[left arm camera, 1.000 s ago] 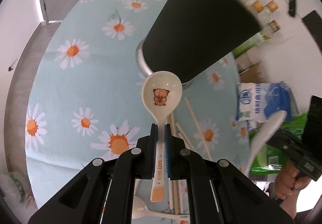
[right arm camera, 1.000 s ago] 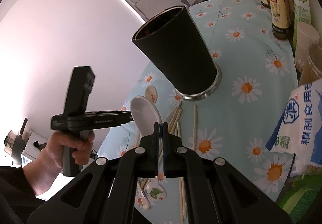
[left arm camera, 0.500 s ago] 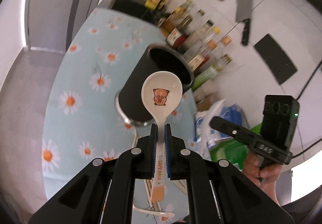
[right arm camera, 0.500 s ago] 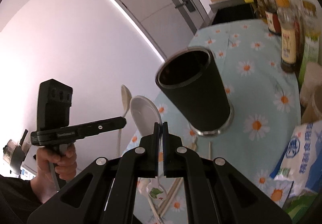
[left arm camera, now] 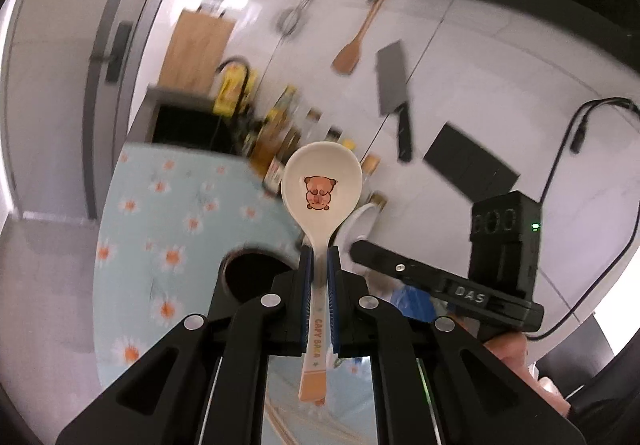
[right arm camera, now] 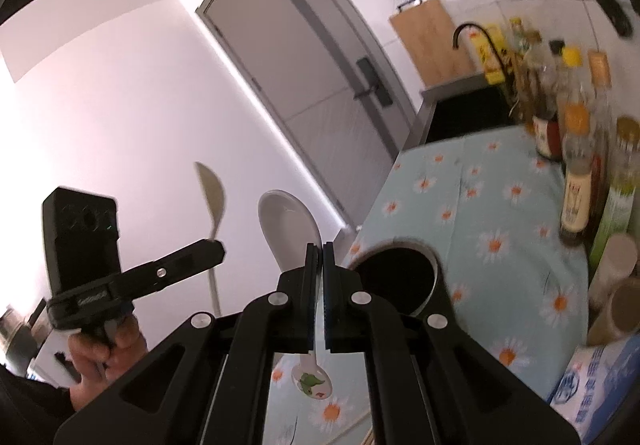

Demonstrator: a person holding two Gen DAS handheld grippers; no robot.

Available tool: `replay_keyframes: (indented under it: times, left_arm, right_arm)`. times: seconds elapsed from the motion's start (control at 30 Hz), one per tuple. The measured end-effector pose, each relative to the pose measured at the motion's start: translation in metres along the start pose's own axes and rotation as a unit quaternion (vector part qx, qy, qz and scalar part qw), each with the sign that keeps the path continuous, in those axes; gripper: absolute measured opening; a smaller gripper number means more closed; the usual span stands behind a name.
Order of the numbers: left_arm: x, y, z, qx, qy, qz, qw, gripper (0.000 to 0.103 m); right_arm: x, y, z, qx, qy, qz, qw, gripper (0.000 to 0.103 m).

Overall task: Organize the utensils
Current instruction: 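Raise both held spoons and carry them over the black utensil holder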

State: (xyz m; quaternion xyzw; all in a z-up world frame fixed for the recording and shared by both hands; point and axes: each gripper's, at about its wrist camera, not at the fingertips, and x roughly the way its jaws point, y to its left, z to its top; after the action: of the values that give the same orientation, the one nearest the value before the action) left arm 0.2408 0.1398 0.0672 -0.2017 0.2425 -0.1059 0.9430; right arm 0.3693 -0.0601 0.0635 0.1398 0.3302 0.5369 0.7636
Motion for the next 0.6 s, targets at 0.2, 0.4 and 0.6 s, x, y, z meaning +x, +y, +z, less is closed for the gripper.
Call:
replay_keyframes:
  times: [0.2,0.4,0.6]
  left_arm:
    - [0.011,0.001,0.019,0.037,-0.034,-0.008,0.9987,0.006]
    - [0.023,0.012,0.027,0.046,-0.062,-0.015,0.9969,0.006]
    - [0.041,0.021,0.026,0.051,-0.078,-0.020,0.9954,0.006]
  right_arm:
    - [0.003,-0.003,0.023,0.002,-0.043,-0.015,0.999,0.004]
    - [0.006,-0.012,0.034,0.004,-0.081,-0.027,0.996,0.004]
    - [0.016,-0.022,0.037,0.002,-0.095,-0.035,0.995,0.004]
